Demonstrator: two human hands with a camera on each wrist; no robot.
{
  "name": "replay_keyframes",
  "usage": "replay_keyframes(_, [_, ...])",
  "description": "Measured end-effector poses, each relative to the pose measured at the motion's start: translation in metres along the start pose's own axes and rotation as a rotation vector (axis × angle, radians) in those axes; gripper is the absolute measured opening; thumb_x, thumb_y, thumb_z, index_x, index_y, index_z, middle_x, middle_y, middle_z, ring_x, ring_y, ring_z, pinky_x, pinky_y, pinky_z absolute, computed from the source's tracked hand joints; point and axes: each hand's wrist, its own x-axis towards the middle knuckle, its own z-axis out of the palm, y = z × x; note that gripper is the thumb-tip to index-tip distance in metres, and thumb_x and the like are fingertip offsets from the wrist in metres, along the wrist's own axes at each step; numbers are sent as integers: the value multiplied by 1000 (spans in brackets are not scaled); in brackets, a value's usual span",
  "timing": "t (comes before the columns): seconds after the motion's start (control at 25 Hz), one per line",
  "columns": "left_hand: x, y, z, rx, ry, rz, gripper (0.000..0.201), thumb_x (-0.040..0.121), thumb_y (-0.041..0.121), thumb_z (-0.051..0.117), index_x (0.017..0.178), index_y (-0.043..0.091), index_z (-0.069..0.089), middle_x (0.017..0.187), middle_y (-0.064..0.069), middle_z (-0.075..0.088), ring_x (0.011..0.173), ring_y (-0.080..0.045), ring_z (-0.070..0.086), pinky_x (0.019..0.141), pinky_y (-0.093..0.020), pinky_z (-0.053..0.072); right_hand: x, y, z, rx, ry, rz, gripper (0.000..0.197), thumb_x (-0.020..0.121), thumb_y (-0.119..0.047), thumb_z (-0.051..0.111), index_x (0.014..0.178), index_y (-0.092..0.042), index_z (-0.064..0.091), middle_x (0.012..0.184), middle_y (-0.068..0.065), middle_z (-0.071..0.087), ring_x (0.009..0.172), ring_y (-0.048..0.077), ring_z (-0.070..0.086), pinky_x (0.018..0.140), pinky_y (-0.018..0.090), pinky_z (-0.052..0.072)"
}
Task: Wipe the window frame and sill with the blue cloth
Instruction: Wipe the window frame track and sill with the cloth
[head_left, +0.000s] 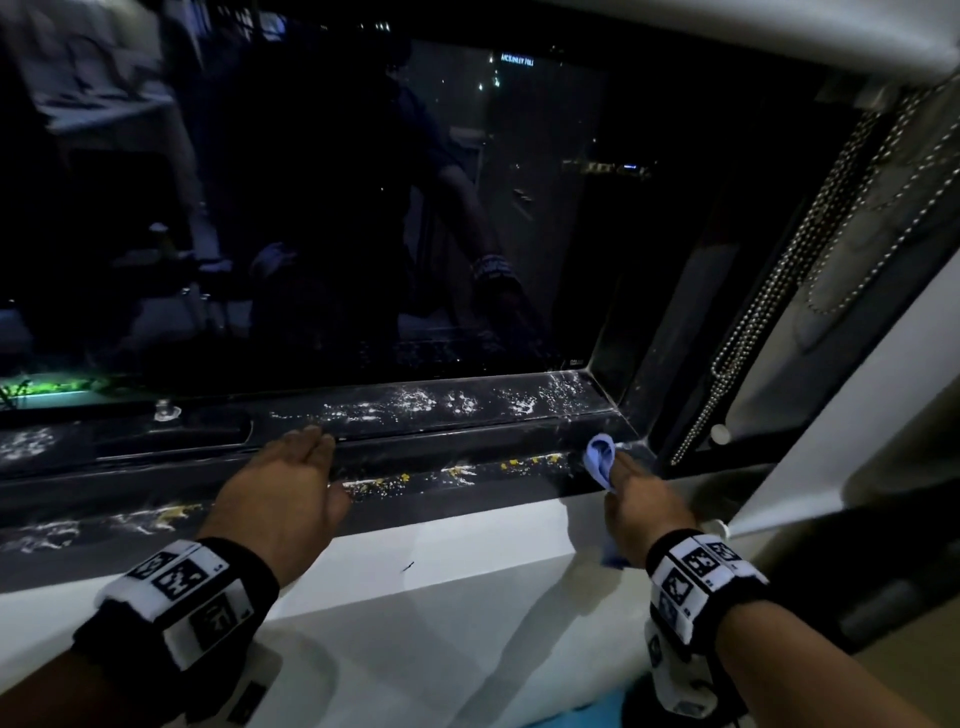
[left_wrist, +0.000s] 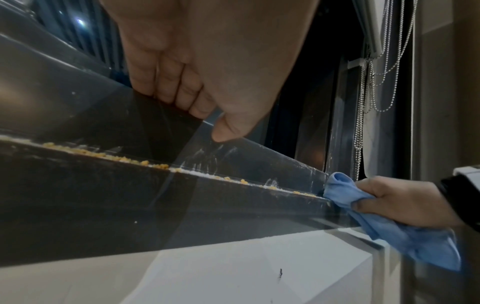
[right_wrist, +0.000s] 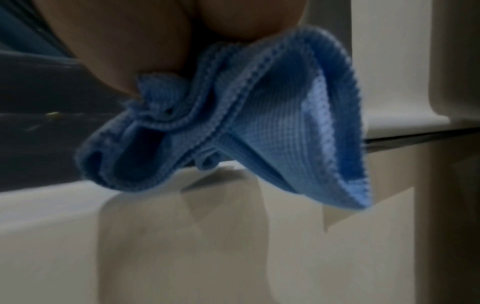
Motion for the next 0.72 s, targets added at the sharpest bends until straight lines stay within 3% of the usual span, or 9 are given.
replay_keyframes(0.08, [1, -1, -3, -19, 1, -2, 54, 66, 32, 52, 107, 1, 66, 114, -18, 66, 103, -33, 63, 86, -43, 52, 1, -6, -5, 36, 80, 16, 46, 87, -7, 43, 133, -13, 42, 138, 9, 48, 118, 31, 52, 96, 35, 41])
replay_keyframes(0.16, [1, -1, -4, -43, 1, -8, 52, 71, 33, 51, 111, 2, 64, 119, -17, 64, 109, -32, 60, 91, -41, 48, -5, -18, -1, 35, 87, -8, 49, 87, -5, 46, 135, -13, 40, 140, 11, 45, 118, 31, 52, 95, 34, 40])
replay_keyframes(0.24, [2, 0, -5, -66, 10, -18, 49, 78, 32, 54, 118, 4, 60, 127, -15, 58, 117, -30, 54, 98, -38, 43, -17, -20, 4, 76, 39, -62, 59, 83, -5, 51, 138, -18, 35, 133, 13, 53, 113, 32, 55, 91, 32, 42])
replay_keyframes(0.32, [2, 0, -6, -80, 21, -14, 50, 80, 32, 54, 123, 6, 57, 132, -13, 55, 122, -28, 50, 101, -37, 40, -20, -9, 2, 124, 20, -98, 56, 78, -6, 54, 129, -25, 43, 122, 11, 60, 106, 32, 58, 88, 32, 46])
replay_keyframes(0.4, [2, -2, -5, -96, 19, -13, 50, 82, 30, 56, 126, 7, 54, 135, -12, 52, 125, -27, 47, 103, -36, 38, -8, 3, -7, 161, 98, -13, 46, 75, -11, 56, 117, -27, 45, 114, 13, 63, 101, 34, 61, 87, 36, 49])
replay_keyframes(0.52, [2, -3, -4, -80, 12, -8, 53, 77, 32, 50, 120, 3, 59, 128, -16, 58, 118, -30, 53, 99, -39, 42, 10, 10, -9, 183, 112, 139, 48, 80, -16, 46, 126, -26, 40, 116, 18, 62, 103, 38, 60, 90, 39, 48])
replay_keyframes(0.6, [3, -2, -6, -71, -7, -3, 56, 69, 33, 48, 112, 1, 63, 120, -18, 63, 110, -32, 59, 92, -40, 47, 13, 3, 2, 192, 121, 171, 55, 82, -12, 46, 135, -16, 33, 120, 19, 60, 107, 37, 59, 93, 40, 46])
replay_keyframes(0.72, [3, -1, -9, -68, 5, 1, 53, 72, 34, 48, 112, 3, 63, 120, -18, 63, 110, -32, 59, 91, -41, 48, -1, -4, 13, 186, 99, 35, 63, 82, -4, 50, 141, -16, 31, 126, 15, 56, 112, 33, 56, 94, 34, 43])
